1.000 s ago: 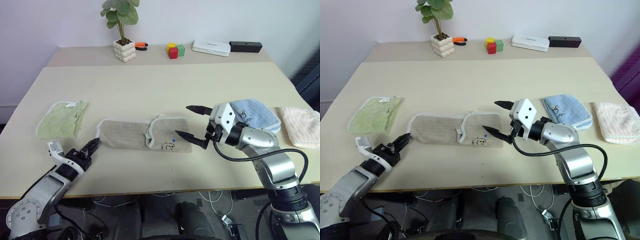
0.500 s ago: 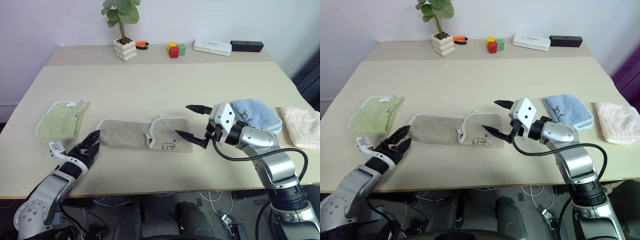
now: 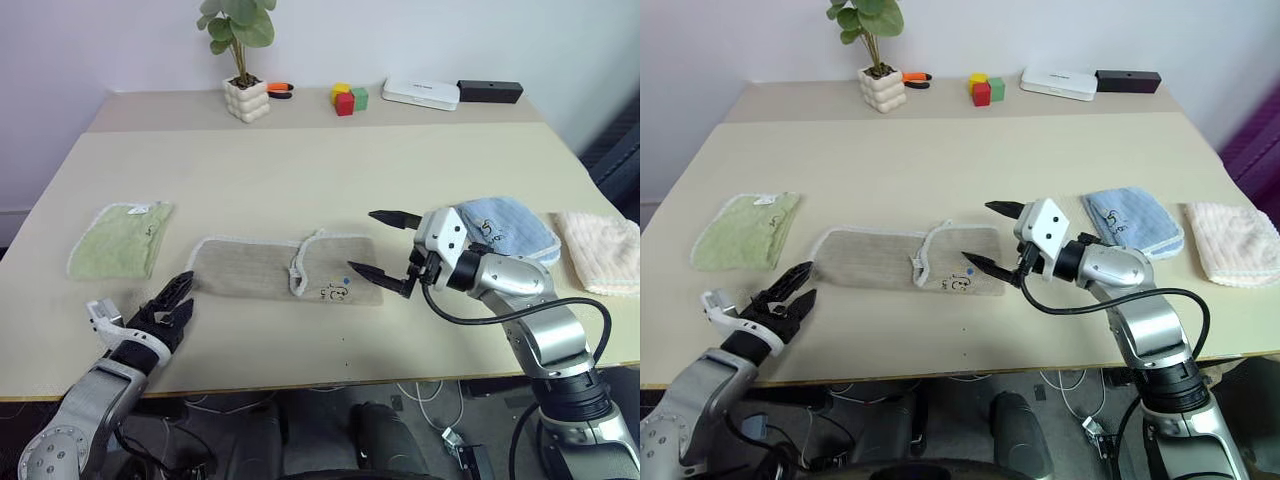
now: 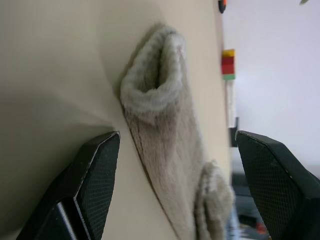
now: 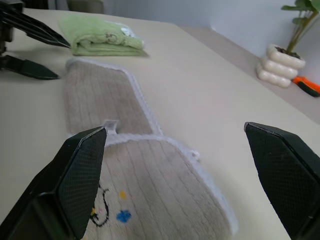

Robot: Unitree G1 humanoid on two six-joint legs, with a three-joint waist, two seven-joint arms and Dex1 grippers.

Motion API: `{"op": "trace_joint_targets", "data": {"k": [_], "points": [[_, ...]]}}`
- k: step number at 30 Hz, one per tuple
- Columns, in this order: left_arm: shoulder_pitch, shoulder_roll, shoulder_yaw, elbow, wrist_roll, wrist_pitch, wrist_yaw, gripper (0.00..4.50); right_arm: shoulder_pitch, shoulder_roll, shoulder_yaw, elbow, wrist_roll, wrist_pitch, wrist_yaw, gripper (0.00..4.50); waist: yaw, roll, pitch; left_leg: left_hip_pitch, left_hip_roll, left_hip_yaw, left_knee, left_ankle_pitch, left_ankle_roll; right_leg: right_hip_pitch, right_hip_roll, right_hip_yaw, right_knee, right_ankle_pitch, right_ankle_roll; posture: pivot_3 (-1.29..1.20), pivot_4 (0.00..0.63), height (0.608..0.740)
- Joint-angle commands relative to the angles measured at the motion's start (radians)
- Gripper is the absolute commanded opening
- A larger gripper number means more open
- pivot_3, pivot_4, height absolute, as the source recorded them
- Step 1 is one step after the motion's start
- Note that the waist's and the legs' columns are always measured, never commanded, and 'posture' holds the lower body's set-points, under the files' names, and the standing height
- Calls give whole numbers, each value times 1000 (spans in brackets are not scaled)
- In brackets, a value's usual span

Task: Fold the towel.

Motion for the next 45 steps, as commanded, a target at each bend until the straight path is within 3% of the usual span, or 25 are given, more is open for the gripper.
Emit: {"op": "trace_joint_targets", "data": {"k": [1, 9, 12, 18, 30, 41, 45], "points": [[-31, 22, -7, 44, 45, -13, 33, 3797, -18, 10, 1, -14, -4, -21, -2, 4500, 0, 0, 0, 0, 0, 0, 0, 0, 0, 0, 0, 0, 0, 0, 0, 0, 150, 740], [-130, 20, -30, 133, 43, 20, 32, 3797, -6, 4, -7, -20, -4, -21, -8, 4500, 2, 0, 0, 0, 0, 0, 0, 0, 0, 1, 0, 0, 0, 0, 0, 0, 150, 740], [-154, 8, -43, 154, 10, 41, 34, 2950, -7, 5, -6, -24, -4, -18, -11, 4500, 4, 0, 0, 0, 0, 0, 0, 0, 0, 1, 0, 0, 0, 0, 0, 0, 150, 740], [-155, 18, -39, 162, 2, 59, 33, 55, -1, 0, -9, -33, -3, -16, -17, 4500, 5, -2, 1, 0, -1, 0, 1, 0, 0, 1, 0, 0, 0, 0, 0, 0, 150, 740], [-186, 88, -88, -28, -53, 130, -79, 55, 12, -16, -48, 3, 21, -5, -7, 4500, 3, -8, 5, -1, -1, 0, 0, 0, 0, 1, 0, 0, 0, 0, 0, 0, 150, 740], [-414, 221, -264, -16, 67, 243, -289, 55, 143, -157, -223, 11, 162, -1, 160, 4500, 3, -8, 5, -1, -1, 0, 0, 0, 0, 1, 1, 0, 0, 0, 0, 0, 150, 740], [-528, 237, -364, 35, 185, 310, -424, 55, 185, -188, -277, 9, 171, -17, 183, 4500, 2, -8, 5, -1, -1, 0, 0, 0, 0, 1, 2, 0, 0, 0, 0, 0, 150, 740]]}}
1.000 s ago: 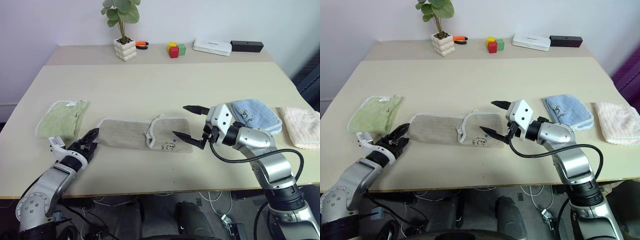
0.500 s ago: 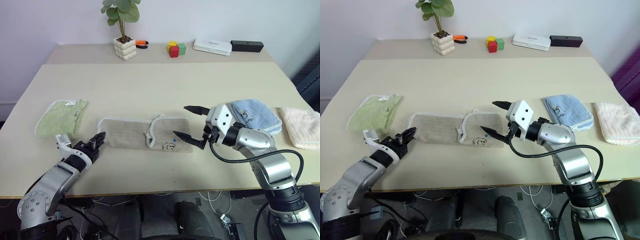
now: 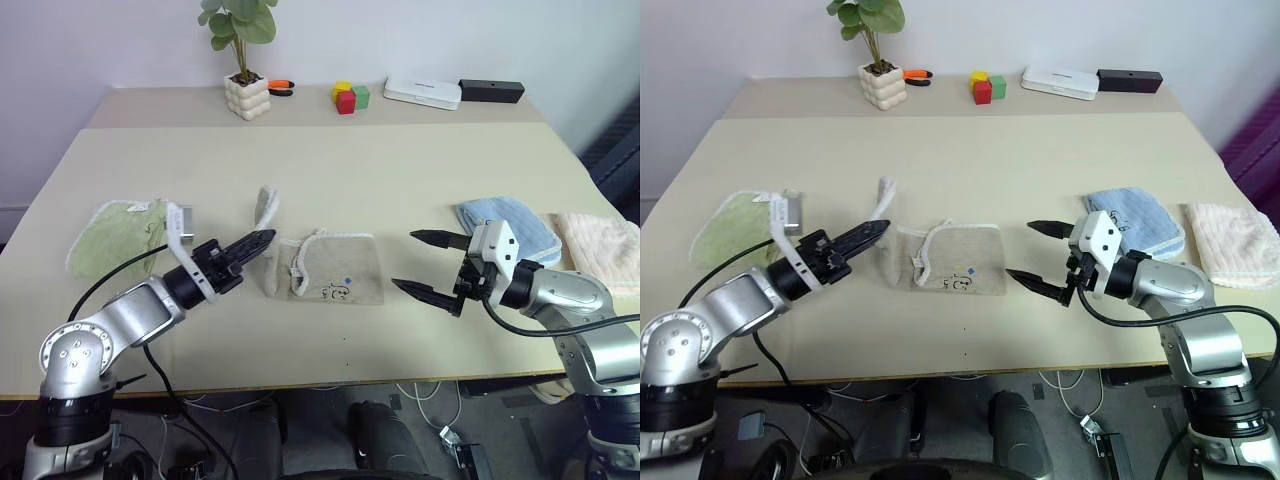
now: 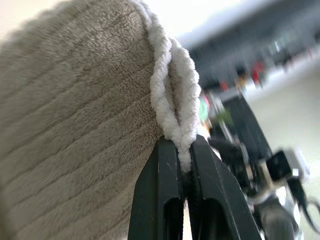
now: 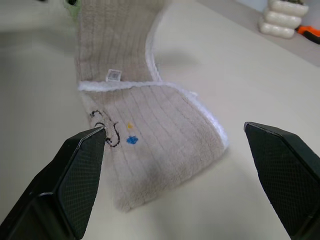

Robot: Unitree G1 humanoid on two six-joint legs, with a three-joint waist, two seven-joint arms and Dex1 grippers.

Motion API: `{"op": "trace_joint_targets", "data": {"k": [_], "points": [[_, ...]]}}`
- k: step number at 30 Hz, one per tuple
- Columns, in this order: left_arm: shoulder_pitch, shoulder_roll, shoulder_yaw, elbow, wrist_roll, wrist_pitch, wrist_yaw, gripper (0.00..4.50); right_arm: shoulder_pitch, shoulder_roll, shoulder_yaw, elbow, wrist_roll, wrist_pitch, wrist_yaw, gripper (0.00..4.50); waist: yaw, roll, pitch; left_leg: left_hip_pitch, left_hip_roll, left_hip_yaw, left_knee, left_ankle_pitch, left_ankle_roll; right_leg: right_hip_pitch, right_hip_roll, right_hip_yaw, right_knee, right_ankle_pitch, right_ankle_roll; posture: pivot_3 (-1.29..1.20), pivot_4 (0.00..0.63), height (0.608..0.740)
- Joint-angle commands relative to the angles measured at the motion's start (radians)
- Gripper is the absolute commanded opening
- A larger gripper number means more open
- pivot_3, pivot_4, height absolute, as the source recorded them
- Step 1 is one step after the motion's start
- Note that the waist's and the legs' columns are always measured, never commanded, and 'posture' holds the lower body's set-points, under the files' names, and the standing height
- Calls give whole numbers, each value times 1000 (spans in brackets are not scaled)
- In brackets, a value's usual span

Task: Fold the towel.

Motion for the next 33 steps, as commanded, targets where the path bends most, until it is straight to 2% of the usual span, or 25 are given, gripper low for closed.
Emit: {"op": "trace_joint_targets", "data": {"k": [1, 7, 14, 19, 28, 31, 33], "points": [[-76, 15, -65, 36, 81, 56, -111, 55, 30, -29, -73, -25, 26, -27, 19, 4500, 1, 0, 0, 0, 0, 0, 0, 0, 0, 0, 0, 0, 0, 0, 0, 0, 150, 740], [-199, -33, -162, 155, 282, 70, -266, 55, 85, -55, -118, -37, 9, -63, 21, 4500, 2, -1, 0, 0, 0, -1, 0, 0, 0, 0, 2, 0, 1, 0, 1, 0, 150, 740], [-286, -147, -279, 273, 508, 42, -459, 55, 140, -37, -120, -94, 1, -63, -32, 4500, 2, -1, 0, 0, 0, -2, 0, 0, 0, 0, 3, 0, 2, -1, 2, 0, 150, 740], [-335, -241, -303, 350, 604, 41, -537, 55, 175, -39, -136, -119, -4, -60, -52, 4500, 3, -1, 1, 0, 0, -3, 1, 0, 0, 1, 3, 0, 2, -1, 3, 0, 150, 740], [-345, -298, -360, 437, 813, 25, -610, 55, 208, -38, -145, -133, -22, -69, -91, 4500, 1, -1, 1, 0, 0, -3, 1, 0, 0, 1, 3, 0, 2, -1, 5, 0, 150, 740], [-341, -324, -344, 439, 825, 27, -643, 1002, 203, -38, -142, -132, -24, -69, -97, 4500, 2, -1, 1, 0, 0, -3, 1, 0, 0, 1, 3, 0, 2, -1, 5, 0, 150, 740], [-349, -350, -327, 460, 857, 12, -616, 1944, 199, -37, -135, -133, -25, -67, -101, 4500, 4, -1, 1, -1, 0, -3, 1, 0, 0, 1, 3, 0, 2, -1, 5, 0, 150, 740]]}}
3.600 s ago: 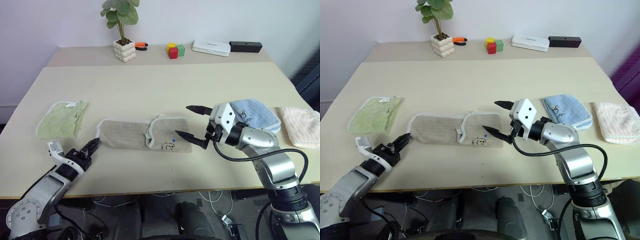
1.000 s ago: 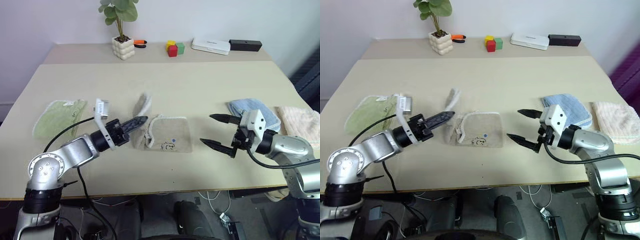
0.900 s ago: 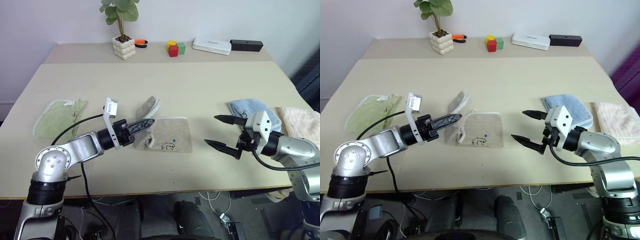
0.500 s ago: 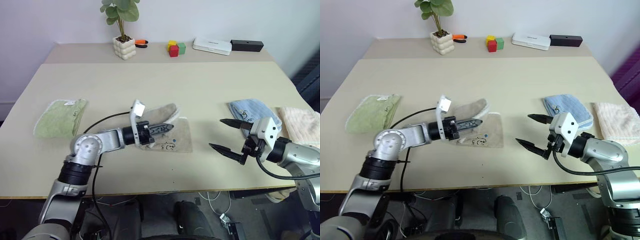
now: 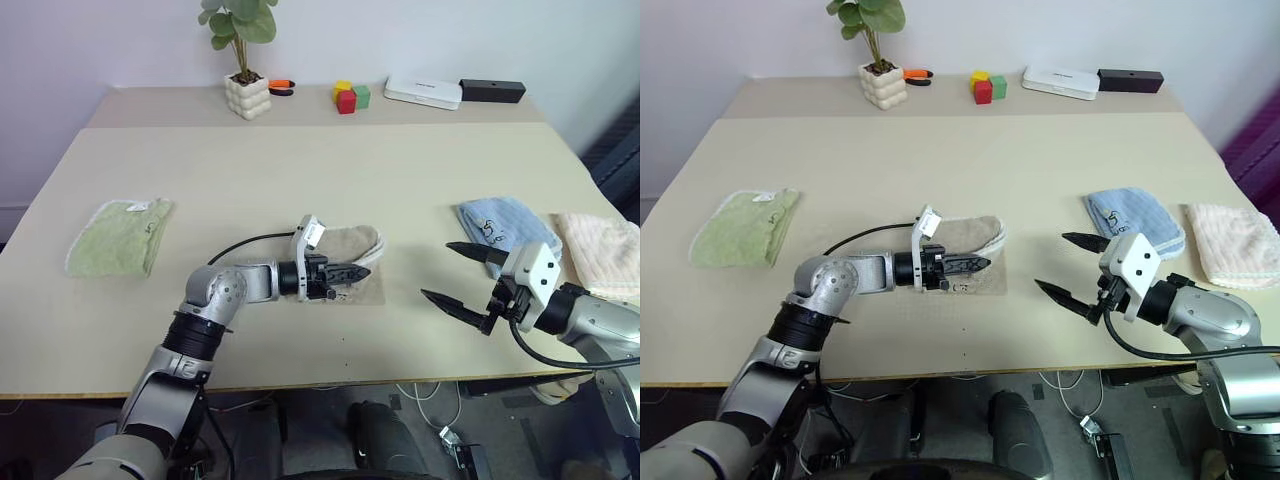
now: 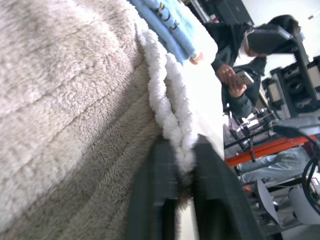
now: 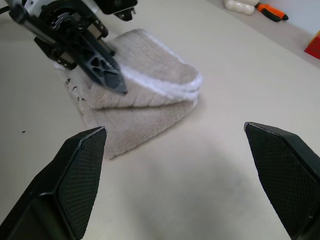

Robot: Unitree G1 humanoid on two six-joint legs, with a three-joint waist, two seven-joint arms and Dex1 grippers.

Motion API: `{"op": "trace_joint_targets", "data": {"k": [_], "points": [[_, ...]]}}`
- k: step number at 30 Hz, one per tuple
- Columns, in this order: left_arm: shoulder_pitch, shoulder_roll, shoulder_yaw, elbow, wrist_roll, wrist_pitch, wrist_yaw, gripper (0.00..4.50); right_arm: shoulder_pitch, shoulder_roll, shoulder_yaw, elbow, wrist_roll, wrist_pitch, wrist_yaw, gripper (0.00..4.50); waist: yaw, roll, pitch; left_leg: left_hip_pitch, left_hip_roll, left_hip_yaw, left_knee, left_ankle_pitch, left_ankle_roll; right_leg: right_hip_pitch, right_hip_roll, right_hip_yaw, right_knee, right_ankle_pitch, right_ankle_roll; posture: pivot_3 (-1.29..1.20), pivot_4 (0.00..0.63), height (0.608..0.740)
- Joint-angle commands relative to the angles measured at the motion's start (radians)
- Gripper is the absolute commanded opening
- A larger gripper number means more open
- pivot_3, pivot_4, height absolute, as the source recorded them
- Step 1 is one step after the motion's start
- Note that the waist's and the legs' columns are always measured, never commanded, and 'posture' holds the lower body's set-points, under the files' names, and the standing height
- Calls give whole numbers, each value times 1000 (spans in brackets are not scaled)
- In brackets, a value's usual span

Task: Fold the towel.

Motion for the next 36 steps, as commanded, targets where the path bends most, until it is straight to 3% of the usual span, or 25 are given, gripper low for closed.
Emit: {"op": "trace_joint_targets", "data": {"k": [1, 5, 14, 17, 19, 20, 24, 27, 31, 36], "points": [[-13, -35, 29, 7, 37, -23, 3, 2409, -16, 2, -16, -29, 2, -16, -11, 4500, 2, 0, 0, 0, 0, 0, 1, 0, 0, 0, 0, 0, 0, 0, 0, 0, 150, 740], [-7, -57, 64, -9, 28, -3, -13, 4451, -36, 5, -1, -21, 4, -13, -15, 4500, -1, 0, 0, 0, 0, 0, 2, 0, 0, 1, 0, 0, 0, 0, 1, 0, 150, 740], [0, -36, 223, -110, -98, 112, -18, 4451, -212, 93, 16, 37, 87, 98, -119, 4500, -3, 0, 0, 0, 0, -1, 2, 0, 0, 1, 1, 0, 1, 1, 3, 0, 150, 740], [-17, -23, 304, -99, -125, 113, 10, 3663, -285, 158, 33, 34, 124, 152, -186, 4500, -3, 0, 0, 0, 1, -1, 2, 0, 0, 1, 1, 0, 2, 1, 4, 0, 150, 740], [-40, -9, 347, -72, -96, 73, 42, 2655, -308, 207, 78, 11, 120, 174, -224, 3979, 0, 0, 0, 0, 1, -1, 2, 0, 0, 1, 1, -1, 2, 2, 5, 0, 150, 740], [-54, -2, 375, -48, -82, 47, 61, 2161, -313, 224, 116, 1, 85, 159, -234, 3679, 0, 0, 0, 0, 1, -2, 2, 0, 0, 1, 1, -1, 2, 3, 6, 0, 150, 740], [-83, 5, 418, 32, -20, -57, 94, 44, -392, 329, 173, 51, 1, 134, -361, 1609, -2, 0, 0, 0, 1, -1, 2, 0, 0, 1, 1, -1, 2, 3, 7, 0, 150, 740], [-104, -37, 459, 111, 13, -139, 159, 0, -455, 460, 210, 80, -60, 116, -503, 67, 0, 0, 0, 0, 1, -1, 3, 0, 0, 1, 1, -1, 2, 4, 8, 0, 150, 740], [-83, -99, 424, 120, 51, -184, 169, 0, -481, 590, 250, 148, -157, 97, -650, 17, 1, 0, 0, -1, 1, -1, 2, 0, 0, 1, 1, -1, 2, 5, 10, 0, 150, 740], [-48, -170, 363, 82, 117, -238, 198, 0, -421, 630, 331, 192, -266, 59, -698, 17, -1, 0, 0, -2, 0, -1, 3, 0, 0, 1, 0, -1, 2, 6, 12, 0, 150, 740]]}}
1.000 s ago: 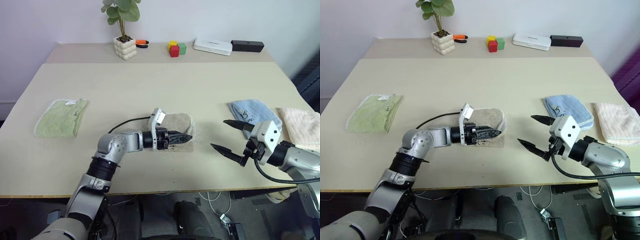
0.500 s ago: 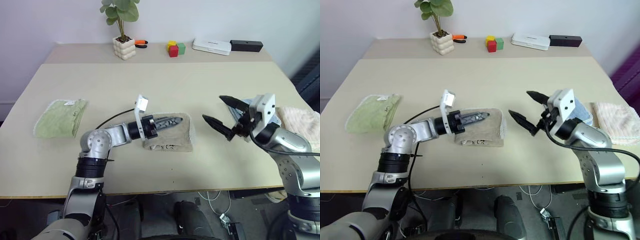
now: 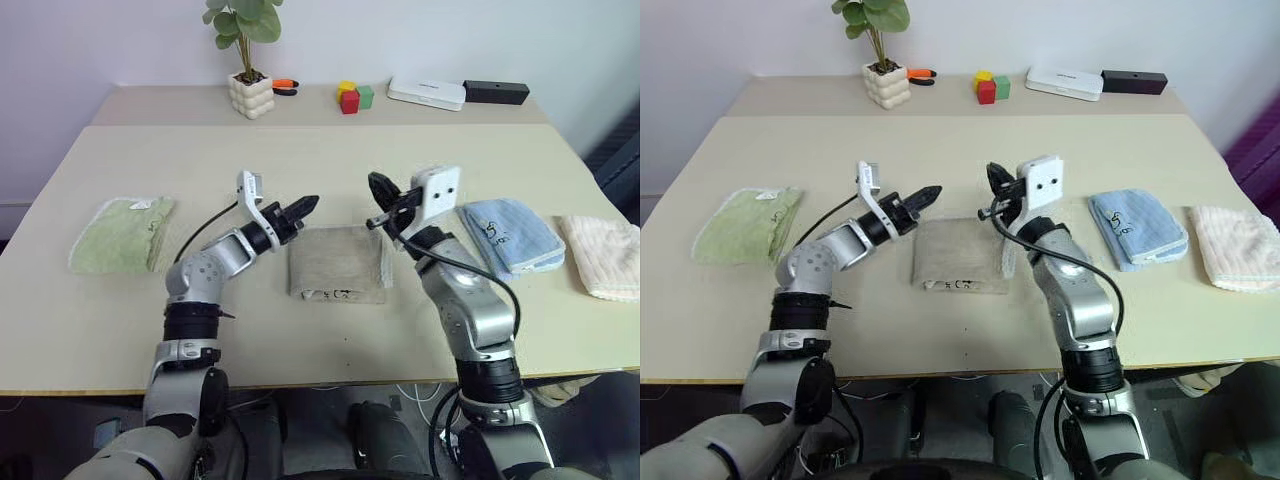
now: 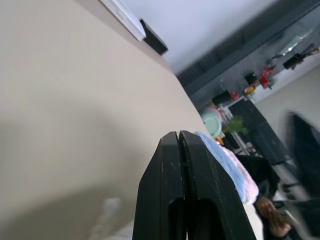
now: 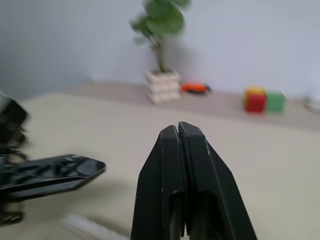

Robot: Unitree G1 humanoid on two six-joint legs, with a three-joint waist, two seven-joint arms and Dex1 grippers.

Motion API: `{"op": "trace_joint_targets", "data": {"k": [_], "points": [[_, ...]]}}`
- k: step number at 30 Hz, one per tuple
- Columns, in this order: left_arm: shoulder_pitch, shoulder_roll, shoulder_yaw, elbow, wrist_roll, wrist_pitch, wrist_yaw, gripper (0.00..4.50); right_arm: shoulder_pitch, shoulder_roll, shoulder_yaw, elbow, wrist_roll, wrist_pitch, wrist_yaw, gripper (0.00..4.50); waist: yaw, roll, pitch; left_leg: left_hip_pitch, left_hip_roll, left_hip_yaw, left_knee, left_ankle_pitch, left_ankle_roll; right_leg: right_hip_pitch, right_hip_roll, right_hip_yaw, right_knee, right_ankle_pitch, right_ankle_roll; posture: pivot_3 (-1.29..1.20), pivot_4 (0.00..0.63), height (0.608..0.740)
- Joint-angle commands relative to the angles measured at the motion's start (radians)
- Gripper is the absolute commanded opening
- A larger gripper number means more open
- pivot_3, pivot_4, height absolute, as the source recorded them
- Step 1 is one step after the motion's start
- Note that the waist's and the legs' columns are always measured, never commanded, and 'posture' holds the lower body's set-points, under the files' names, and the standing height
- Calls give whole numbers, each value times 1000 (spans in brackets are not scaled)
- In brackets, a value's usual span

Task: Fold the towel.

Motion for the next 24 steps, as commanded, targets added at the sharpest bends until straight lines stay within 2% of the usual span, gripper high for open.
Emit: {"op": "trace_joint_targets", "data": {"k": [1, 8, 14, 24], "points": [[6, -30, -37, -44, 57, -61, 30, 0, 57, 26, 45, -6, -46, -47, -14, 17, -3, 0, 0, 0, 0, 0, 0, 0, 0, 0, 0, 0, 0, 0, 0, 0, 150, 740], [33, -50, -60, -1, 141, -131, 40, 0, 159, 38, 106, 73, -133, -89, -31, 17, -5, 0, 0, 1, 1, 0, -1, 0, 0, -1, 1, 0, 1, 0, 0, 0, 150, 740], [51, -7, -68, 54, 190, -173, 0, 0, 207, 61, 37, 112, -102, -122, -40, 17, -3, 0, 0, 1, 1, 0, 0, 0, 0, -1, 1, 0, 1, 0, 0, 0, 150, 740], [72, -14, -75, 57, 227, -201, -3, 0, 234, 65, 1, 90, -90, -129, -40, 17, -2, 0, 0, 1, 1, 0, 0, 0, 0, 0, 1, 0, 1, 0, 0, 0, 150, 740]]}}
